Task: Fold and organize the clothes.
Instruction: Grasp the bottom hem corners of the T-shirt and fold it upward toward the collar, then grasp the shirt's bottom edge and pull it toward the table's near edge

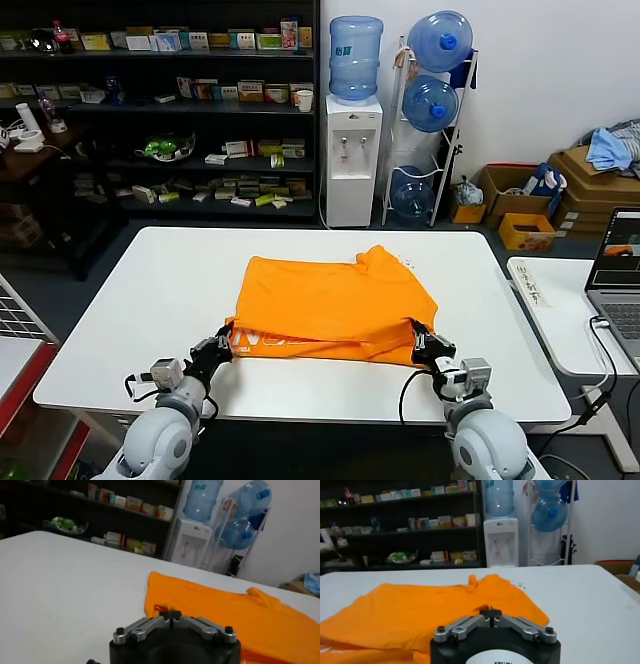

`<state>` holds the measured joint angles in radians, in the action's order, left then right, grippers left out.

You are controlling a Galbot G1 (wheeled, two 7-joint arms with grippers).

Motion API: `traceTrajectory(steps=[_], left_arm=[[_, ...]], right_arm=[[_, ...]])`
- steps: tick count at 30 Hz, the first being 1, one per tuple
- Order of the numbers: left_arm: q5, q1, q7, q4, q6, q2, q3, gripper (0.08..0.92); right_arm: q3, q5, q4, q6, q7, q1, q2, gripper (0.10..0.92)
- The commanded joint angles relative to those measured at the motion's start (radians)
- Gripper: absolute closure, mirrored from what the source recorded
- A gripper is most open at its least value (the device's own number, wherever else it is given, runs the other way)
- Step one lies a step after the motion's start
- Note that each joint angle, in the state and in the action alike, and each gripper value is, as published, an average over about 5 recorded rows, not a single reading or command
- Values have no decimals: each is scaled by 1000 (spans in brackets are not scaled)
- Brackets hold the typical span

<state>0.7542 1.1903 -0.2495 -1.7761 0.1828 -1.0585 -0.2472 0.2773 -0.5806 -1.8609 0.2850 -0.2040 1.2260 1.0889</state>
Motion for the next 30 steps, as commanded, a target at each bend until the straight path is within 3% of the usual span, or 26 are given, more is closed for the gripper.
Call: traceTrajectory(steps=[1,10,15,20,24,30], left_arm=[[-24,-87,13,78,-5,-5,36,863],[-53,-36,45,47,-18,-8,7,600],[-78,80,54,-9,-19,5,-41,452],[-138,177,139,27,-84,-8,-82,305],[-168,166,185,85,-127,-28,-88,208],[-165,113,197,135,-126,-46,-70,178]], right_arm=[[-25,-20,46,13,15,-68,-2,783],[14,23,23,-18,43,-28,-3,532],[73,93,-23,-40,77,99,-30,393],[111,112,-17,-66,108,223,-32,252],[116,105,6,-67,113,230,-11,208],[113,68,49,-51,100,188,6,203]])
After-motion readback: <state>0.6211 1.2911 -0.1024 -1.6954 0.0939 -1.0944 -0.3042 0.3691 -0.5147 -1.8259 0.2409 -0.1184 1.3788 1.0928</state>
